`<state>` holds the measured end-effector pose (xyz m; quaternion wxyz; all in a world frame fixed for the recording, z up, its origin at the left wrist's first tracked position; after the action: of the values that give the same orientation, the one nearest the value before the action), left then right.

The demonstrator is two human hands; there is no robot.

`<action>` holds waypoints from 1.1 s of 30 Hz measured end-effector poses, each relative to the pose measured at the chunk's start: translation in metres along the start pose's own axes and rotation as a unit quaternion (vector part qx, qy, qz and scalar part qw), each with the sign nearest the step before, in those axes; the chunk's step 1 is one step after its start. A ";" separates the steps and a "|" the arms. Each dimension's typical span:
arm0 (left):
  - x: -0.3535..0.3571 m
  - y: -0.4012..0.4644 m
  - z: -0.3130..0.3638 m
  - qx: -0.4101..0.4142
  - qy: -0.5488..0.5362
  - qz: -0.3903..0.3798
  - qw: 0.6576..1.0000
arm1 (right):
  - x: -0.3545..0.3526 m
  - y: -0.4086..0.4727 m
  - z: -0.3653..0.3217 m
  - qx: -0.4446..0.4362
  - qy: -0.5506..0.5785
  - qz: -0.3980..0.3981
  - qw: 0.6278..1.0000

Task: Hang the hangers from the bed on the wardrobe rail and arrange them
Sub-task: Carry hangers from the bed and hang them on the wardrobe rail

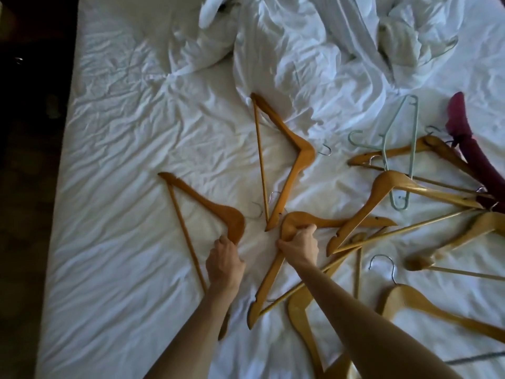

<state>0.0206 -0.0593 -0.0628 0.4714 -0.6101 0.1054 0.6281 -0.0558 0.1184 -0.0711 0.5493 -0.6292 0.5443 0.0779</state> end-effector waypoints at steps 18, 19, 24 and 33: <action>-0.014 -0.103 -0.108 -0.070 -0.056 -0.044 0.995 | 0.039 -0.096 0.025 -0.078 -0.168 -0.069 0.980; -0.013 -0.101 -0.111 -0.069 -0.062 -0.037 0.995 | 0.040 -0.088 0.022 -0.081 -0.150 -0.056 0.984; -0.007 -0.087 -0.115 -0.072 -0.098 -0.021 0.992 | 0.037 -0.049 0.010 -0.082 -0.148 0.006 0.986; -0.004 -0.075 -0.096 -0.089 -0.147 0.003 0.985 | 0.052 -0.033 -0.041 -0.087 -0.084 -0.006 0.993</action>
<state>0.1382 -0.0887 -0.0486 0.4235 -0.5504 -0.0199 0.7193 -0.0301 0.0486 -0.0713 0.5369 -0.6687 0.4839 0.1743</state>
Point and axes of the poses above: each hand's wrist, its own y-axis towards the middle knuckle, its own x-axis out of the palm, z = x × y, the point moved 4 cm from there along y, towards the middle knuckle, and after that the axes turned 9 degrees about -y, right-handed, at the moved point
